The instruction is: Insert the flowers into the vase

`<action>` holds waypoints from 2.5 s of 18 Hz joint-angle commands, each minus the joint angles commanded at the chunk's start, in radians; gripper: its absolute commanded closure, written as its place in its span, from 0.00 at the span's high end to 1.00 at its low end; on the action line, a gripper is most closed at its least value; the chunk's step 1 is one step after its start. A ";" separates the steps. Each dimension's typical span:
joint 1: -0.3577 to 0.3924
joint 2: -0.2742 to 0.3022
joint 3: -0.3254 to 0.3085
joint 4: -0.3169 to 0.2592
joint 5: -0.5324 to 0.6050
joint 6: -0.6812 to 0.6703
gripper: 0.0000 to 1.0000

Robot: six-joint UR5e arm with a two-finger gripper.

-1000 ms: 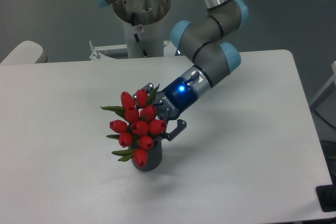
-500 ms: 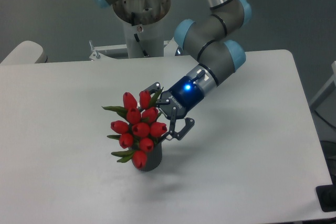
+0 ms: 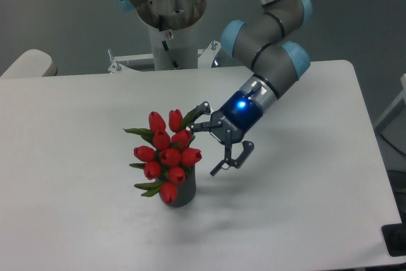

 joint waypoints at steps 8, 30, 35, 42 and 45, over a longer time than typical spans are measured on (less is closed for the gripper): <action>0.038 0.003 0.129 -0.005 0.239 -0.037 1.00; 0.009 -0.129 0.825 -0.491 0.979 0.253 1.00; 0.023 -0.129 0.824 -0.502 0.982 0.293 1.00; 0.012 -0.124 0.805 -0.492 1.017 0.307 1.00; 0.009 -0.123 0.798 -0.489 1.016 0.305 1.00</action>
